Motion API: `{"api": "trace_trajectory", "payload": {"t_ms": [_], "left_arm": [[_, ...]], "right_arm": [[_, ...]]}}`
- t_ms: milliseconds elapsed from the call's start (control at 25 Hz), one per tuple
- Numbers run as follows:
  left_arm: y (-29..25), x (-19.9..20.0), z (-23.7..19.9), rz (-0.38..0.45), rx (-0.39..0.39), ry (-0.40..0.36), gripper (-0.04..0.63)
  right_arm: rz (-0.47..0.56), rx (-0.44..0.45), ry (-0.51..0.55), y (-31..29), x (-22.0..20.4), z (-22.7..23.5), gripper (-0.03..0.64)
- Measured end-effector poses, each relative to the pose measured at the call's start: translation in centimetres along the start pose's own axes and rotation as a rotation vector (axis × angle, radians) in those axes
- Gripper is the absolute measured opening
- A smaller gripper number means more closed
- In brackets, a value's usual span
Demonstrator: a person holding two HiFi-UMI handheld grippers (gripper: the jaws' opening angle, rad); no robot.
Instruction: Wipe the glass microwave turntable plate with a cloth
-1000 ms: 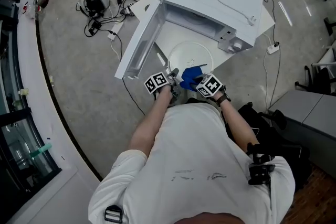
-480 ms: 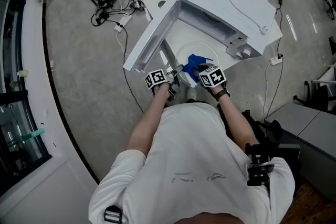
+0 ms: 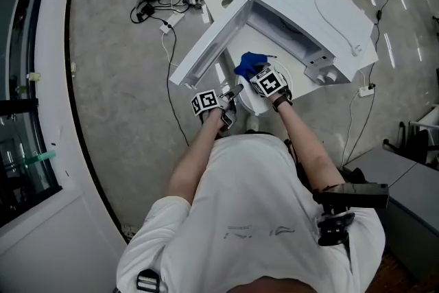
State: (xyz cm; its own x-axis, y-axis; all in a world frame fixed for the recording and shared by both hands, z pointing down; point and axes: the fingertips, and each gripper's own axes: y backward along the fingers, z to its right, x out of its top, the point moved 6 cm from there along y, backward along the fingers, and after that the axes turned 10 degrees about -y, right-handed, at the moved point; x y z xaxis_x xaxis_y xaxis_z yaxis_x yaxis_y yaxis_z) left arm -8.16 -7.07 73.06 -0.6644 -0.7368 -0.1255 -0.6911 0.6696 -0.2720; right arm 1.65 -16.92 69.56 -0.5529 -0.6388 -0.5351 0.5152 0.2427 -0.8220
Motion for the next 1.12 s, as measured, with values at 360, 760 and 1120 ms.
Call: {"api": "trace_trajectory", "payload": {"t_ms": [360,760,1120], "left_arm": [[1.2,-2.6,-0.5,-0.152,0.023,-0.049,0.140],[0.2,-2.9,-1.1,-0.083,0.122,-0.021,0.026],[-0.6,-2.5,-0.9,-0.056,0.140,-0.046,0.026]], "right_arm": [[-0.014,0.011,-0.008,-1.3,-0.5,0.9,0.071],[-0.029,0.119,0.072,-0.9,-0.8,-2.0,0.069],[-0.061,0.233,0.069,0.8,-4.6,-3.8,0.069]]}}
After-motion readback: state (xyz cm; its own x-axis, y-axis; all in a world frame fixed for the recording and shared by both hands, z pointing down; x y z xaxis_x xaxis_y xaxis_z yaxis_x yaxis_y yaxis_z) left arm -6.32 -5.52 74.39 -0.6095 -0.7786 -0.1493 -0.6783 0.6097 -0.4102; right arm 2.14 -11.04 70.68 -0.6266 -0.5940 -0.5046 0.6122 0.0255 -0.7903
